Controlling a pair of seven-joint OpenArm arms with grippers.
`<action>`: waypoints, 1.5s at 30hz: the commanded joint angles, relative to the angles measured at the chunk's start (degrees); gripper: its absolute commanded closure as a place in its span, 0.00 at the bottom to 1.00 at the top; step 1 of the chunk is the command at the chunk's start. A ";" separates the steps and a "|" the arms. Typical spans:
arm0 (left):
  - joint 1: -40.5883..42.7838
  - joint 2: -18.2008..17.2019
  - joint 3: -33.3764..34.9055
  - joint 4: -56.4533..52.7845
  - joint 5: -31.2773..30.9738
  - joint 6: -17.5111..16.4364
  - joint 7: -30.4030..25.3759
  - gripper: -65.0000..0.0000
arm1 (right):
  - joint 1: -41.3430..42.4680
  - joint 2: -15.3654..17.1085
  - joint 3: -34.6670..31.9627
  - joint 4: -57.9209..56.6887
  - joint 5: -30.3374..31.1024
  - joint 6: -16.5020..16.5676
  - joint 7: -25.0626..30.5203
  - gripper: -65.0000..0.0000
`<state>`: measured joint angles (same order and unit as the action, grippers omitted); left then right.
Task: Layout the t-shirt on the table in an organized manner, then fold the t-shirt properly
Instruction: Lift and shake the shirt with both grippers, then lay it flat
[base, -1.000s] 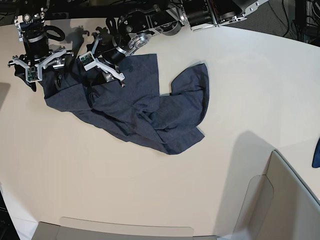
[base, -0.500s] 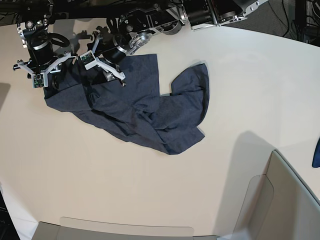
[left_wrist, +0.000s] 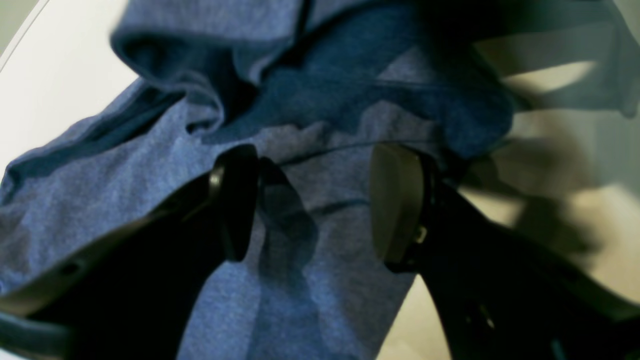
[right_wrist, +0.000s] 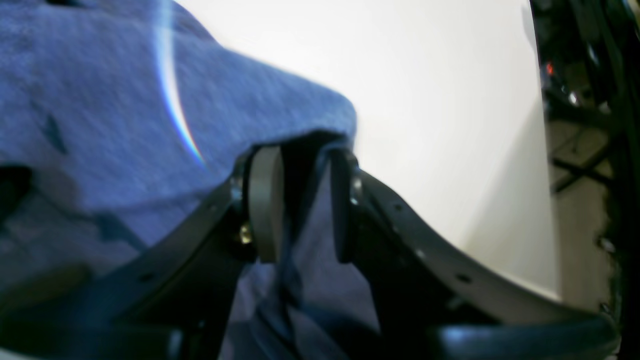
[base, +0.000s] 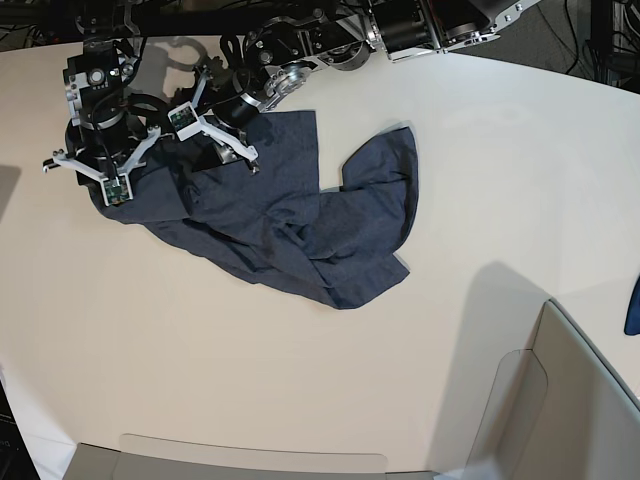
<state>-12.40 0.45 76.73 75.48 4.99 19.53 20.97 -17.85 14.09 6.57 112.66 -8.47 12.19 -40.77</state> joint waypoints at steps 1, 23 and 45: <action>0.05 0.65 -0.11 0.96 0.50 0.38 -0.71 0.50 | 1.36 0.46 -0.19 0.09 -0.81 -0.45 0.99 0.77; 2.69 -3.48 -0.20 4.21 0.50 0.38 -0.80 0.51 | 19.74 3.80 17.12 -23.30 -4.67 -0.45 1.43 0.77; 7.00 -4.27 -9.78 16.96 0.50 0.29 -0.71 0.38 | -0.92 -4.90 24.60 3.87 1.57 3.86 1.35 0.76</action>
<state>-4.91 -4.51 67.09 91.22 4.95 19.53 21.47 -19.03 8.21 30.81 115.52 -5.91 16.45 -40.56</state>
